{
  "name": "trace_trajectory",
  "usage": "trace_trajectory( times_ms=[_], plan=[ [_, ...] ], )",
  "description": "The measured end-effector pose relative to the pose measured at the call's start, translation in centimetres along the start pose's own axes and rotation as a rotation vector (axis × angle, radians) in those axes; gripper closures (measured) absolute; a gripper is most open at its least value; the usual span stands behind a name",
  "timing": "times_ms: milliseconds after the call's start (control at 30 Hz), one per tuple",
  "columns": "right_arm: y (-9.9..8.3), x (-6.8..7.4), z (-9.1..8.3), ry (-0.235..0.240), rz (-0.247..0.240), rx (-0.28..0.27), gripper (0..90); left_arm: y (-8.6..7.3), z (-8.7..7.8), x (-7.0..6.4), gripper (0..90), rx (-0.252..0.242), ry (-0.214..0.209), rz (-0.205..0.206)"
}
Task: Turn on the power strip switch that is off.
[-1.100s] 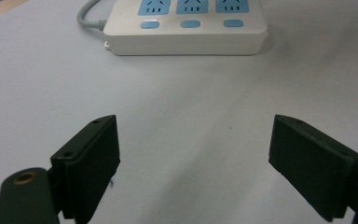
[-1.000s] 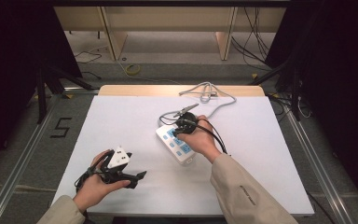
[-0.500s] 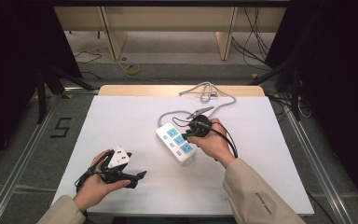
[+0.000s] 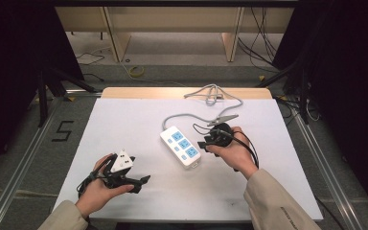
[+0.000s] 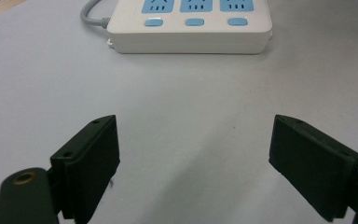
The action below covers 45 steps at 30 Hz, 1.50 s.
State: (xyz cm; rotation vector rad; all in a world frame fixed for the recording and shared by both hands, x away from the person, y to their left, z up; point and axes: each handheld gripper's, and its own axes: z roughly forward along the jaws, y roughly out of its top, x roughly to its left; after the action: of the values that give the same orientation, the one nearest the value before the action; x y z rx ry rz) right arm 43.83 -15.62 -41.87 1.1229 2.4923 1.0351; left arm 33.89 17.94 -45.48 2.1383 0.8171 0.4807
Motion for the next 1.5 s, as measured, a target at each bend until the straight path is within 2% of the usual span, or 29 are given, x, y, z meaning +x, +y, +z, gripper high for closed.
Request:
trace_trajectory(
  times_ms=[133, 400, 533, 667, 933, 1167, 1500],
  plan=[
    [-1.1, -0.4, -0.8, -0.004, 0.002, 0.004, 57.2, 0.0, 0.0, 0.0, 15.4, 0.003, -0.001, -0.001],
    [-3.7, -1.8, -2.9, -0.003, 0.03, -0.028, 49.9, -0.1, 0.0, 0.1, 15.4, 0.004, 0.001, -0.005],
    [-5.1, -2.2, -3.9, 0.014, 0.048, -0.05, 47.3, -0.1, 0.0, 0.1, 15.4, 0.003, 0.002, -0.008],
    [-7.0, -2.2, -5.0, 0.024, 0.04, -0.078, 42.5, -0.1, 0.0, 0.1, 15.4, 0.005, 0.004, -0.011],
    [-9.0, -2.1, -6.3, 0.02, 0.053, -0.132, 36.4, -0.2, -0.2, 0.1, 15.4, 0.004, 0.007, -0.014],
    [-10.7, -1.8, -7.1, 0.012, 0.043, -0.174, 33.3, -0.2, -0.2, 0.1, 15.4, 0.007, 0.003, -0.014],
    [-11.3, -1.6, -7.2, 0.011, 0.041, -0.194, 30.5, -0.1, -0.1, 0.1, 15.2, 0.005, 0.005, -0.018]
  ],
)
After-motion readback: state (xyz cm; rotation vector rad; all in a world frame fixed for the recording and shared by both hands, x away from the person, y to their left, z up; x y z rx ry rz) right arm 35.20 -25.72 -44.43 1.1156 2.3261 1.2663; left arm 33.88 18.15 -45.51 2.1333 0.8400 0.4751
